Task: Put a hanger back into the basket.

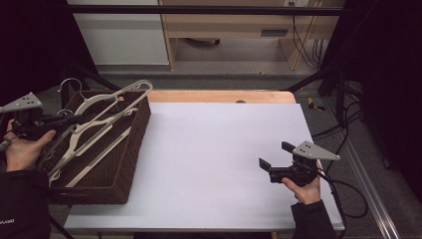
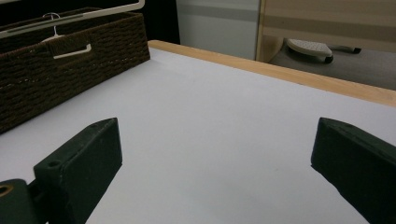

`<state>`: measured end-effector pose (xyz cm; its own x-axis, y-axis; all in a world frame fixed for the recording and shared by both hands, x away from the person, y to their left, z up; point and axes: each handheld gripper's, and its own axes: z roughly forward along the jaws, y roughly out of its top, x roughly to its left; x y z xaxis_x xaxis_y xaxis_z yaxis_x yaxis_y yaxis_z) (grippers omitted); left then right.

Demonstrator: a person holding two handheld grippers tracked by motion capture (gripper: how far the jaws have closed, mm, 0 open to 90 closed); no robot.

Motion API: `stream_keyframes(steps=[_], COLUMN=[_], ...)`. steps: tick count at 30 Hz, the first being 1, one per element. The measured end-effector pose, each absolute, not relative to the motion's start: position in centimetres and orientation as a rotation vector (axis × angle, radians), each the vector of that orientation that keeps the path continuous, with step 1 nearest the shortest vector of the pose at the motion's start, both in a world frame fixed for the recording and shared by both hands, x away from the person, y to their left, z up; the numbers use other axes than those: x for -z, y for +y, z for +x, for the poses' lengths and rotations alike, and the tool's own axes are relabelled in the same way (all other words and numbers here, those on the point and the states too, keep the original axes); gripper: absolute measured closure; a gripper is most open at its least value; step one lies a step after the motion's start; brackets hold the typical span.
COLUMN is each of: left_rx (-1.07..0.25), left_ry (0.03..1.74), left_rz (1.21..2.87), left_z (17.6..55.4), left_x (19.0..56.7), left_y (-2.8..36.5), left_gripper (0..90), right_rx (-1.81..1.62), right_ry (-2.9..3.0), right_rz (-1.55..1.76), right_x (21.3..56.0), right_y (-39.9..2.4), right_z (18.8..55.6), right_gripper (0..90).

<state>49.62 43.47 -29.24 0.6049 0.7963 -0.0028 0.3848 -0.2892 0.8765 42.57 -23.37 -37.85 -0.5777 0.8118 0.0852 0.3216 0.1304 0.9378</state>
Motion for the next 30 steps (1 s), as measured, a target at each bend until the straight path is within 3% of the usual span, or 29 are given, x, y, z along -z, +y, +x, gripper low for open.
stream_keyframes(steps=[11, 24, 27, 30], left_rx=[-0.54, -0.449, -0.487, -0.551], left_ry=[1.038, 1.194, 1.271, 1.326], left_rz=[1.933, 1.976, 1.978, 1.89], left_z=[50.0, 50.6, 50.5, 49.6], left_x=[31.9, 36.6, 36.9, 36.1], left_y=[45.8, 44.9, 44.8, 45.3], left_gripper=[86.6, 86.0, 83.3, 70.2], right_rx=[-1.447, -1.442, -1.448, -1.448], right_ry=[1.965, 1.971, 1.965, 1.969], right_rz=[1.089, 1.092, 1.091, 1.085], right_x=[37.9, 38.0, 37.9, 37.9], right_y=[-23.4, -23.2, -23.4, -23.4], right_z=[42.6, 42.7, 42.6, 42.5], right_gripper=[2.3, 2.3, 2.3, 2.3])
